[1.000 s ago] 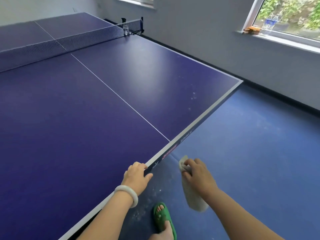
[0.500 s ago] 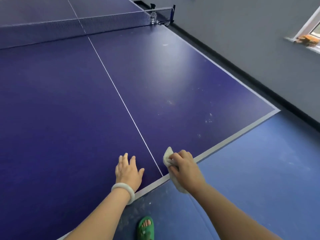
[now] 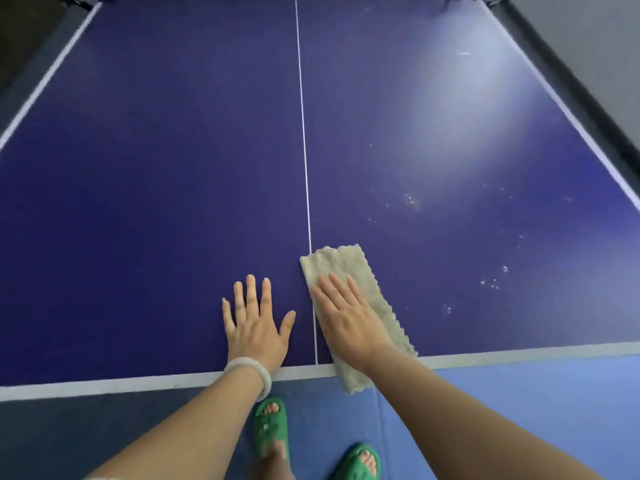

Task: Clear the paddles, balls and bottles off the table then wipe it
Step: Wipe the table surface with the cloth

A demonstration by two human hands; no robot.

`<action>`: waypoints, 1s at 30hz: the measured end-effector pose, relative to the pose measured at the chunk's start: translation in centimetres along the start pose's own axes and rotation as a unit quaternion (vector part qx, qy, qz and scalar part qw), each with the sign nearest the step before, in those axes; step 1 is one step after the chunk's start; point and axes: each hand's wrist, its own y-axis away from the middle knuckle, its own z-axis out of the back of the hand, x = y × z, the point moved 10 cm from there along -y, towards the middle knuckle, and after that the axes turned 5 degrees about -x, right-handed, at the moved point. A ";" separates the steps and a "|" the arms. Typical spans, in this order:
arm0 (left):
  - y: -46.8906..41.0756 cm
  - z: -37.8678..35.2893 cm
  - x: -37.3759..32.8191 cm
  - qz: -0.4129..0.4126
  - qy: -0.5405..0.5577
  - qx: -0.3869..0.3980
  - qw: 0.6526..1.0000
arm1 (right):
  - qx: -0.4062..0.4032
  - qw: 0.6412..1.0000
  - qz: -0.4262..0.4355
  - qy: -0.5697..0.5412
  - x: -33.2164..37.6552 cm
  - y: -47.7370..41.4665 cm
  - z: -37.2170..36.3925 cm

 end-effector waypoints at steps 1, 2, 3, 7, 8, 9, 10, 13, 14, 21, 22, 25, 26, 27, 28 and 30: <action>0.0 -0.3 0.1 0.000 -0.002 -0.007 1.000 | 0.004 1.000 0.000 -0.007 0.1 -0.1 -0.8; 0.1 -0.3 0.1 -0.005 -0.007 -0.012 1.000 | -0.002 1.000 -0.009 -0.014 0.2 0.2 -1.2; 0.1 -0.2 0.0 -0.010 -0.010 -0.017 1.000 | -0.013 1.000 -0.019 -0.019 0.3 0.3 -1.3; 0.2 -0.3 0.0 -0.009 -0.018 -0.028 0.999 | -0.015 0.999 -0.047 -0.019 0.3 0.6 -2.0; 0.3 -0.3 0.0 -0.010 -0.021 -0.030 0.999 | -0.016 0.998 -0.066 -0.014 0.0 0.4 -2.1; 0.3 -0.4 0.1 -0.011 -0.023 -0.030 0.999 | -0.021 0.995 -0.095 -0.012 -0.4 0.0 -2.1; 0.3 -0.4 0.1 -0.010 -0.023 -0.028 0.999 | -0.031 0.991 -0.131 -0.016 -0.9 -0.6 -1.9; 0.3 -0.5 0.1 -0.010 -0.022 -0.026 0.999 | -0.073 0.975 -0.210 -0.034 -2.2 -2.2 -1.3; 0.3 -0.5 0.0 -0.010 -0.022 -0.025 0.999 | -0.075 0.974 -0.213 -0.030 -2.6 -2.5 -1.1; 0.3 -0.3 0.0 -0.009 -0.023 -0.028 0.999 | -0.032 0.995 -0.090 -0.016 -1.8 -0.8 -1.7; 0.2 -0.3 0.0 -0.008 -0.022 -0.030 0.999 | -0.022 0.998 -0.062 -0.005 -2.5 -0.7 -1.5; 0.3 -0.4 0.2 -0.008 -0.023 -0.031 0.999 | -0.031 0.989 -0.144 0.025 -8.5 -1.1 -0.7; 0.3 -0.4 0.2 -0.008 -0.025 -0.031 0.999 | -0.038 0.976 -0.211 0.027 -10.4 -1.3 -0.6; 0.3 -0.4 0.2 -0.008 -0.027 -0.032 0.999 | -0.042 0.964 -0.262 0.026 -11.0 -1.5 -0.6; 0.3 -0.4 0.1 -0.008 -0.029 -0.031 0.999 | -0.046 0.959 -0.278 0.020 -10.0 -1.9 -0.8; 0.2 -0.5 0.1 -0.007 -0.029 -0.030 0.999 | -0.052 0.976 -0.212 0.005 -5.5 -2.5 -1.1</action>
